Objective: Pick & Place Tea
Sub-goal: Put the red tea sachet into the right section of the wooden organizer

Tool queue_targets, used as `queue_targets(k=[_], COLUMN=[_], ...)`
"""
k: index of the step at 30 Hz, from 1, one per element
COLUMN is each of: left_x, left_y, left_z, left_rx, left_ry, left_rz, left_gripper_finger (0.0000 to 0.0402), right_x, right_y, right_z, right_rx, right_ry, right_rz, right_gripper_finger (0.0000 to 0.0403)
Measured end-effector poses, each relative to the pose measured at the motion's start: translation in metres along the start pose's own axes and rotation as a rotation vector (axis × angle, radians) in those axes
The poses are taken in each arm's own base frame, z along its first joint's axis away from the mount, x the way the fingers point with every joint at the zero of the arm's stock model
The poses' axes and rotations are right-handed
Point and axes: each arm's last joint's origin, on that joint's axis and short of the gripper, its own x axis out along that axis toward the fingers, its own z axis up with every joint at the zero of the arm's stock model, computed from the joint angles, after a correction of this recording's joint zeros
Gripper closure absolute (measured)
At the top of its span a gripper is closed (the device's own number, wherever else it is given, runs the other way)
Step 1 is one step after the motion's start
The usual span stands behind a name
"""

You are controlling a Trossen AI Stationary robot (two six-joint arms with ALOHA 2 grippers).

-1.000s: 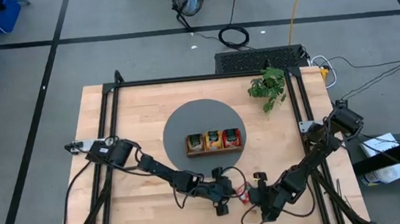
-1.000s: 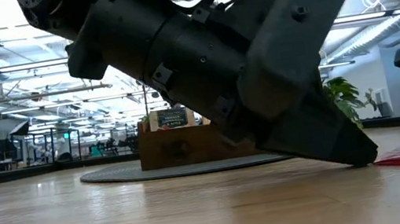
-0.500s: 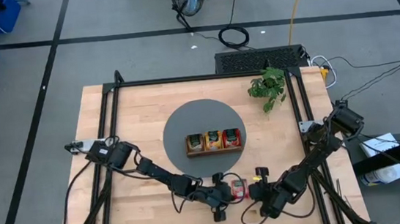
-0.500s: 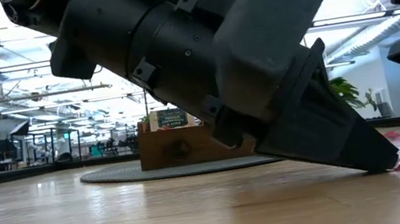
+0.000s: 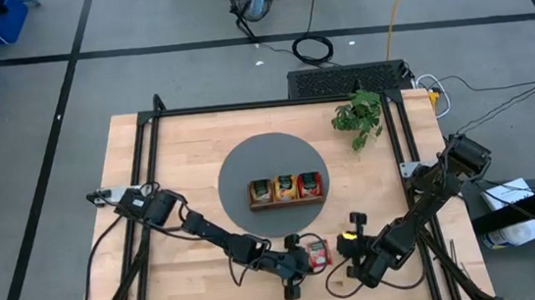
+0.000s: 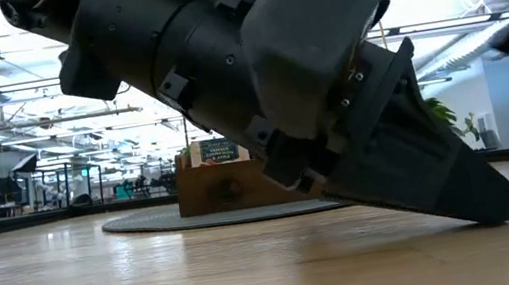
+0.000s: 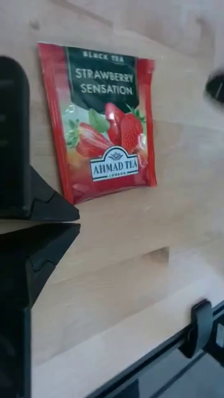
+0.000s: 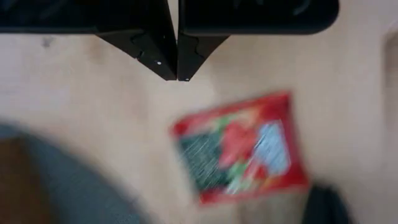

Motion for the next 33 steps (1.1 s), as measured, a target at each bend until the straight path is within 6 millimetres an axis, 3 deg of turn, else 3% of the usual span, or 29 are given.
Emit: queue_targets(k=[5,8,15,21,28,33], left_x=[-0.001,-0.002,0.001,0.019,0.033,0.033], left_y=[-0.013,-0.017,-0.001,0.018,0.033,0.032], left_z=[0.004,0.017,0.019,0.001,-0.012,-0.014], left_rx=[0.130,0.148,0.103,0.001,-0.102,-0.085], left_ry=[-0.084,-0.115,-0.089,-0.026,0.021,0.019], left_rz=[-0.019,-0.013,0.053,0.049,-0.002,-0.002], left_gripper_finger=[0.0376,0.0376,0.0376,0.0376,0.0376,0.0376], right_x=[-0.008,-0.007,0.004,0.011,0.013,-0.006], right_y=[0.002,0.003,0.001,0.001,-0.003,-0.010], right_z=[0.004,0.006,-0.002,-0.006,0.001,0.011], right_rx=[0.005,0.007,0.061,0.064,0.158,0.173], right_ry=[-0.074,-0.059,-0.113,-0.182,-0.122,-0.128], right_rz=[0.012,0.039,0.102,0.172,0.250,0.313], right_gripper_finger=[0.0403,0.0403,0.0399,0.0383,0.0377,0.0377])
